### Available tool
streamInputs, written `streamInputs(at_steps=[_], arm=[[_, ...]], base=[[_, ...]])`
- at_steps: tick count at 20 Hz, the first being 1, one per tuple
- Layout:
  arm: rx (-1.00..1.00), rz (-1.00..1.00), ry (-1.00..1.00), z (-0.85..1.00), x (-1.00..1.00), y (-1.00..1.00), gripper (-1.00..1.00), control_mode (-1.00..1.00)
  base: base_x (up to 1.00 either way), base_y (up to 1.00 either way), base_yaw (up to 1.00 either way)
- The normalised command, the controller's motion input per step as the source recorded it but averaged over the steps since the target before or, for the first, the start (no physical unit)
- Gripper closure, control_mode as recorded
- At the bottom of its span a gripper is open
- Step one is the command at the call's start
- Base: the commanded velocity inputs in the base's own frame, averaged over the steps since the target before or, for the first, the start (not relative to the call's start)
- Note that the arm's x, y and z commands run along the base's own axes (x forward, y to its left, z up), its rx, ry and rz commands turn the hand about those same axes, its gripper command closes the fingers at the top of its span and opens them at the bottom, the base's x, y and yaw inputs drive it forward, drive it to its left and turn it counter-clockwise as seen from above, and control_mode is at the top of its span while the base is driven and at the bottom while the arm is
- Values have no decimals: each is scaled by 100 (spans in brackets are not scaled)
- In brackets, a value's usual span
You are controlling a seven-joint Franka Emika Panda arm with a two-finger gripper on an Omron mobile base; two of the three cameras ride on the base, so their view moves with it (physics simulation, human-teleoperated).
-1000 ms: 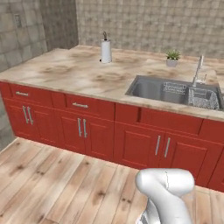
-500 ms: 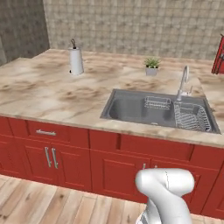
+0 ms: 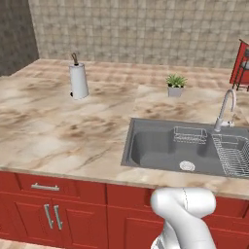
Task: Navigate to the sink.
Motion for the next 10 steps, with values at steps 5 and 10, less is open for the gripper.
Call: streamInputs(at_steps=[5,10], arm=[[0,0,0,0,0,0,-100,100],[0,0,0,0,0,0,-100,100]], base=[[100,-10,-35],[25,-95,-37]])
